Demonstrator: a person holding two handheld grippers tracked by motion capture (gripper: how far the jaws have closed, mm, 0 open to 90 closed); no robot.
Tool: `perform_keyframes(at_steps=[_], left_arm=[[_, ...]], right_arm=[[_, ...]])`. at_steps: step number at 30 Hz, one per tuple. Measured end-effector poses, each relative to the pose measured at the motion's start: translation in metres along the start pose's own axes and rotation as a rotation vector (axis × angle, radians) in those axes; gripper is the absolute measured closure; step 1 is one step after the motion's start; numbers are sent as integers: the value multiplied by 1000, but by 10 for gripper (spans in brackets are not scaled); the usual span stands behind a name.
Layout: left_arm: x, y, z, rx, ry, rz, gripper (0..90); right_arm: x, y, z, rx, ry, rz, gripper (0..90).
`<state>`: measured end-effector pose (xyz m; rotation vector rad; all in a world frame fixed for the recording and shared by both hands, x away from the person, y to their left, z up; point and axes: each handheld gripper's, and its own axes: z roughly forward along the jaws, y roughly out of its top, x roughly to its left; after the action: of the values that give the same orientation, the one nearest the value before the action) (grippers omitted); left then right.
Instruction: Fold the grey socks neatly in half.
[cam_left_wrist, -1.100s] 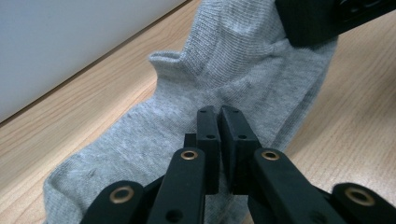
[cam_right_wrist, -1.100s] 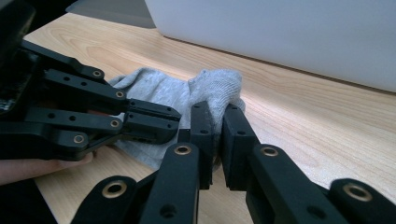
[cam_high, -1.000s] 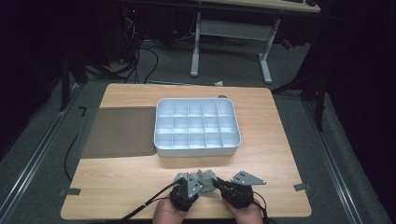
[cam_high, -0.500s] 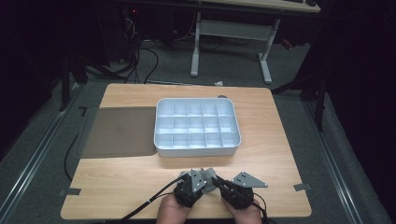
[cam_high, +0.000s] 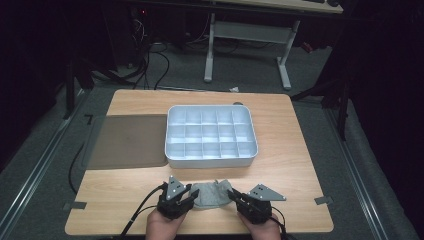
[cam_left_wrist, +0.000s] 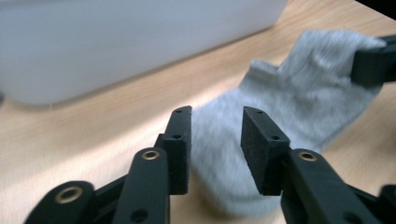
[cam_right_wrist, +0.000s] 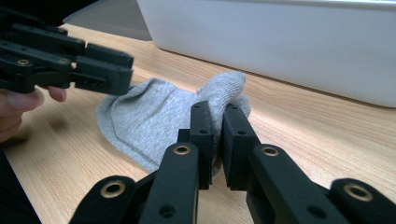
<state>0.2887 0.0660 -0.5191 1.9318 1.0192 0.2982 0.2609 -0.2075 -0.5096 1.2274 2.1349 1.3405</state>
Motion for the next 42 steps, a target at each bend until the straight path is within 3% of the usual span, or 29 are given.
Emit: perform_keyframes(at_steps=[4,8,9,11,20,23,35,42], left_arm=[[7,-7,2,23,-27,-56,627],[8,-7,2,33,-34,-66,775],[10,-6,3,32,-50,-91,810],[9,-6,5,31,-53,-94,846],[3,-2,17,12,-77,-96,862],[2,-1,20,12,-95,-106,864],[0,-2,20,13,-105,-93,860],[0,-2,21,16,-109,-91,859]], right_arm=[[2,1,1,2,-8,-9,846],[2,1,1,3,-16,-13,844],[2,2,2,4,-21,-16,844],[2,3,2,5,-30,-24,843],[6,14,1,6,-79,-72,841],[11,18,4,13,-76,-81,839],[34,23,33,65,-49,-152,839],[42,20,47,98,-23,-167,839]])
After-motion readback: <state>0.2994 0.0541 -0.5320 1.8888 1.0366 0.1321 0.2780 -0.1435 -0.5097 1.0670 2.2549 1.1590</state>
